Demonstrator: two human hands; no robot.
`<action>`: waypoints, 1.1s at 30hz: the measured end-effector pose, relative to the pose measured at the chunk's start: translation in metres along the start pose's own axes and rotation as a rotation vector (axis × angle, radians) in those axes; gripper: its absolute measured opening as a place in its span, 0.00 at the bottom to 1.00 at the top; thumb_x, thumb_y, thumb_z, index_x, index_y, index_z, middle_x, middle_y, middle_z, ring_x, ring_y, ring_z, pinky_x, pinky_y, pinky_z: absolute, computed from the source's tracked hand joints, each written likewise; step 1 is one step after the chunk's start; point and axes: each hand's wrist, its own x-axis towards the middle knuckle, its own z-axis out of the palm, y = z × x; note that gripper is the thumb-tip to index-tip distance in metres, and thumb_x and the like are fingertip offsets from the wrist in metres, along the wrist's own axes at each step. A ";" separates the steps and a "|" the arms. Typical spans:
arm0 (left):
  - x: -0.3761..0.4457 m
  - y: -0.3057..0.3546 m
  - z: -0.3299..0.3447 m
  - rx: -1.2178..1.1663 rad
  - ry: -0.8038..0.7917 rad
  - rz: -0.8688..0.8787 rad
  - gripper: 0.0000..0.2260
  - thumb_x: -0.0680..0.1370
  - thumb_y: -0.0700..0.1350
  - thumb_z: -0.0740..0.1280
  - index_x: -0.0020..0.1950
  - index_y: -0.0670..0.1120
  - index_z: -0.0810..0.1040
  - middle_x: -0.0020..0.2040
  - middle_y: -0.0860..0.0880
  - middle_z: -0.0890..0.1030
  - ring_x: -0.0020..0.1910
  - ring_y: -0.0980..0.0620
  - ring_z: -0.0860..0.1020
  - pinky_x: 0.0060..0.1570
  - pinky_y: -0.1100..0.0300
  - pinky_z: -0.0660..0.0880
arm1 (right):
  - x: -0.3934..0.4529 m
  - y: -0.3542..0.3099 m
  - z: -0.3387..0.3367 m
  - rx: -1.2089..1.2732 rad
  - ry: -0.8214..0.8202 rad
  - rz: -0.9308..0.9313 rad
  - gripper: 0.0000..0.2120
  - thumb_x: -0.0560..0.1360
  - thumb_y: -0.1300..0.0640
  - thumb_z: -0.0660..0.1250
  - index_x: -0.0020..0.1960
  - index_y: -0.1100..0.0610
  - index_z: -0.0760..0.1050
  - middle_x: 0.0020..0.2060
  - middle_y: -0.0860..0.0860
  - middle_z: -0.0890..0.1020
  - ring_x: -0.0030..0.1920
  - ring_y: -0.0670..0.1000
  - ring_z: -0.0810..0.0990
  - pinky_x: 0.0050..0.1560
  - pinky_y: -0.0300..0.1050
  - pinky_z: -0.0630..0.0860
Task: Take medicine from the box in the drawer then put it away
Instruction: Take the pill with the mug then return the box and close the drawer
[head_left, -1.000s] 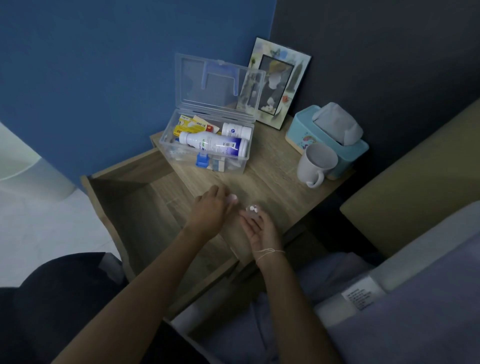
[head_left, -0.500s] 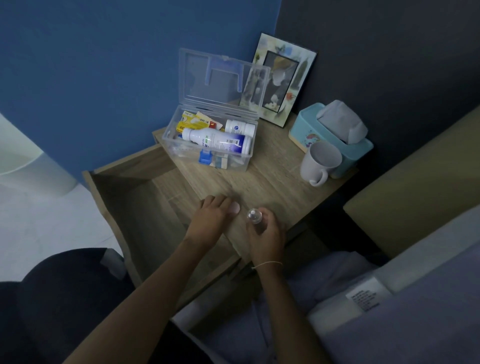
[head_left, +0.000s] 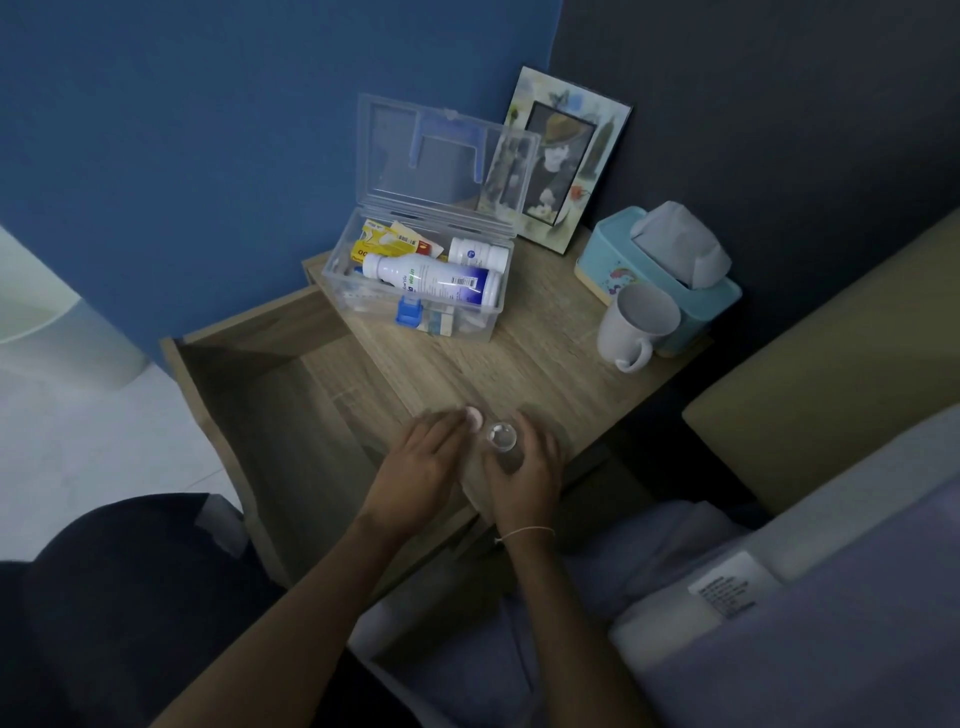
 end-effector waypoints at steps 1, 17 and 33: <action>-0.001 0.001 0.000 -0.009 -0.018 0.002 0.21 0.76 0.37 0.65 0.70 0.41 0.71 0.69 0.44 0.74 0.68 0.44 0.73 0.67 0.46 0.69 | 0.000 0.001 0.000 -0.003 -0.001 -0.009 0.20 0.67 0.59 0.74 0.58 0.60 0.78 0.56 0.58 0.80 0.60 0.58 0.76 0.62 0.56 0.71; -0.011 -0.003 0.004 -0.045 -0.120 -0.071 0.28 0.78 0.52 0.45 0.78 0.45 0.53 0.79 0.46 0.55 0.78 0.51 0.52 0.75 0.60 0.40 | -0.004 0.002 0.000 -0.071 -0.027 0.025 0.22 0.71 0.58 0.71 0.64 0.61 0.75 0.62 0.57 0.79 0.62 0.59 0.75 0.64 0.51 0.71; -0.014 -0.003 0.004 -0.095 -0.129 -0.062 0.26 0.82 0.48 0.52 0.78 0.48 0.48 0.79 0.49 0.50 0.79 0.54 0.48 0.77 0.62 0.42 | -0.006 0.003 0.001 -0.083 -0.047 0.026 0.24 0.72 0.56 0.70 0.68 0.57 0.72 0.63 0.55 0.78 0.65 0.56 0.72 0.65 0.53 0.70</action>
